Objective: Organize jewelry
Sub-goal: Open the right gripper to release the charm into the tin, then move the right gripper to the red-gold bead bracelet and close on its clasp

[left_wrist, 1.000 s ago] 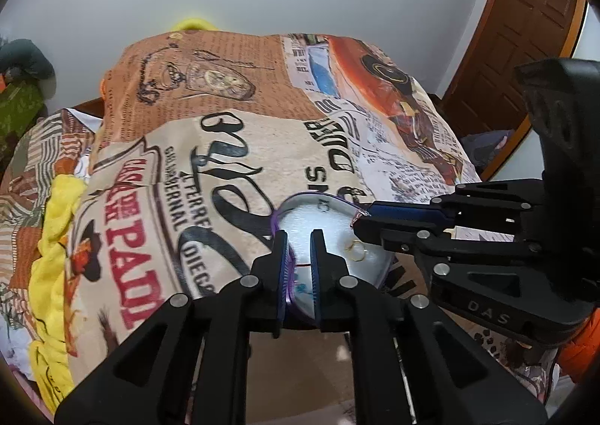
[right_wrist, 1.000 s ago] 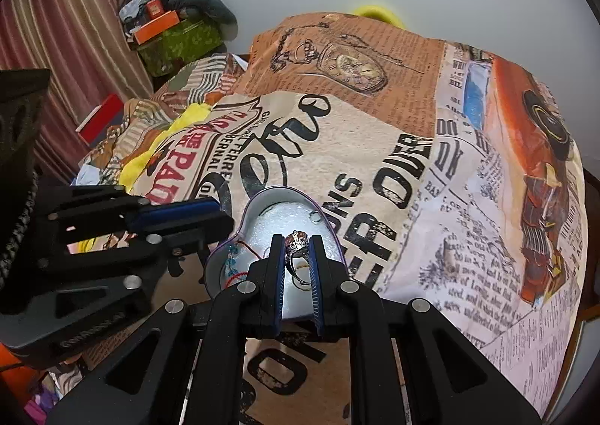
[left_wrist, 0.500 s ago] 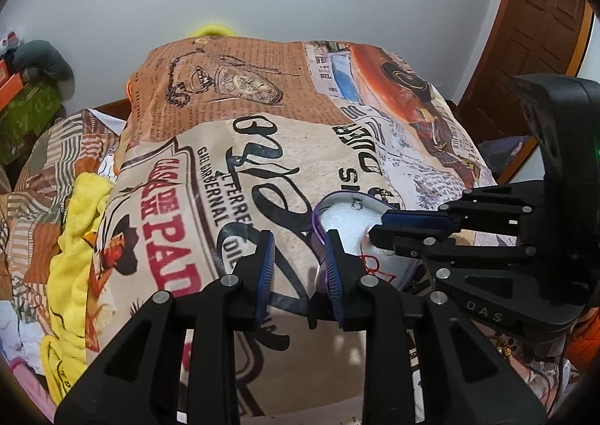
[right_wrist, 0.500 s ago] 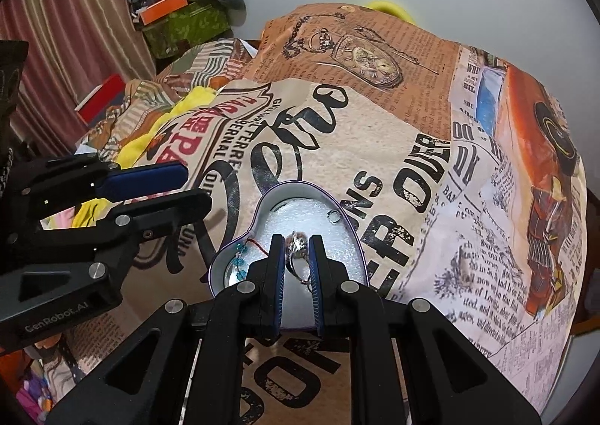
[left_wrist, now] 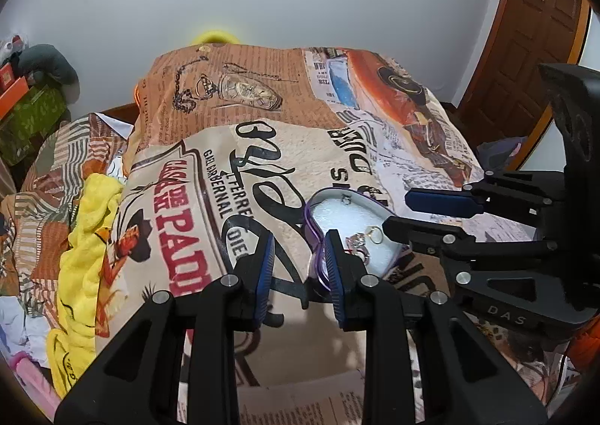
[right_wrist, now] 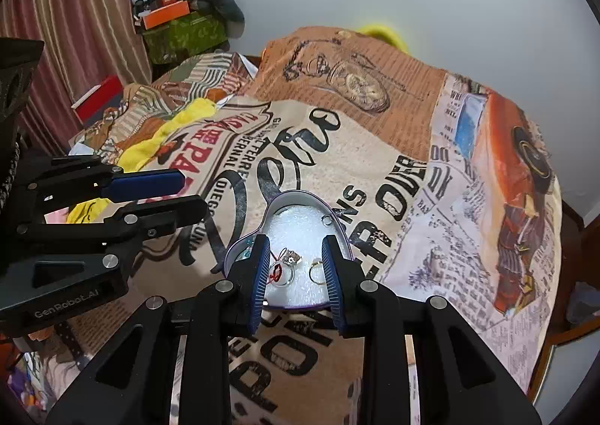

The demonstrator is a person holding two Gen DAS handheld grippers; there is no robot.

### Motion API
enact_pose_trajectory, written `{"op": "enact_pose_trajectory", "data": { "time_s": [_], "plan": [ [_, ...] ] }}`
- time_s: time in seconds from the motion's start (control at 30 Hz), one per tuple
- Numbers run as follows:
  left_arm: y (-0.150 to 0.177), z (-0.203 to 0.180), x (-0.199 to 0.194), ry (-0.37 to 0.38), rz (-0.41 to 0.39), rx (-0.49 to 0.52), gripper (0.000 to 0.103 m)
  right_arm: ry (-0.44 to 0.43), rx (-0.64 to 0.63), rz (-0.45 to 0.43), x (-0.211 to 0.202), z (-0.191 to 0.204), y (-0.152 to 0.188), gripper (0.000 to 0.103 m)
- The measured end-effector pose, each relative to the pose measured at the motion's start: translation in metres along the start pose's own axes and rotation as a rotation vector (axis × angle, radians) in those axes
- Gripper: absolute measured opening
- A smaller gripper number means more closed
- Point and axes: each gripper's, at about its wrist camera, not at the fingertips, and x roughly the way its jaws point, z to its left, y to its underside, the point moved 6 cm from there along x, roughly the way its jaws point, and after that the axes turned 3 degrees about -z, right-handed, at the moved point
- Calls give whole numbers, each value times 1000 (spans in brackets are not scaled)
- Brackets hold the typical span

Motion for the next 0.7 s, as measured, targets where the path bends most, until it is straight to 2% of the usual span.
{"op": "enact_pose_trajectory", "data": {
  "time_s": [0.27,0.47,0.7],
  "plan": [
    [3,-15,-29,6,-24,11,28,11,28,-30,-31,1,6,26],
    [9,-28,-47,16,-37,24,32,19,64,-40,-52,-2,17,26],
    [25,-51,-59,43,-25,45,32,39,103,-47,-73,-9,35,26]
  ]
}}
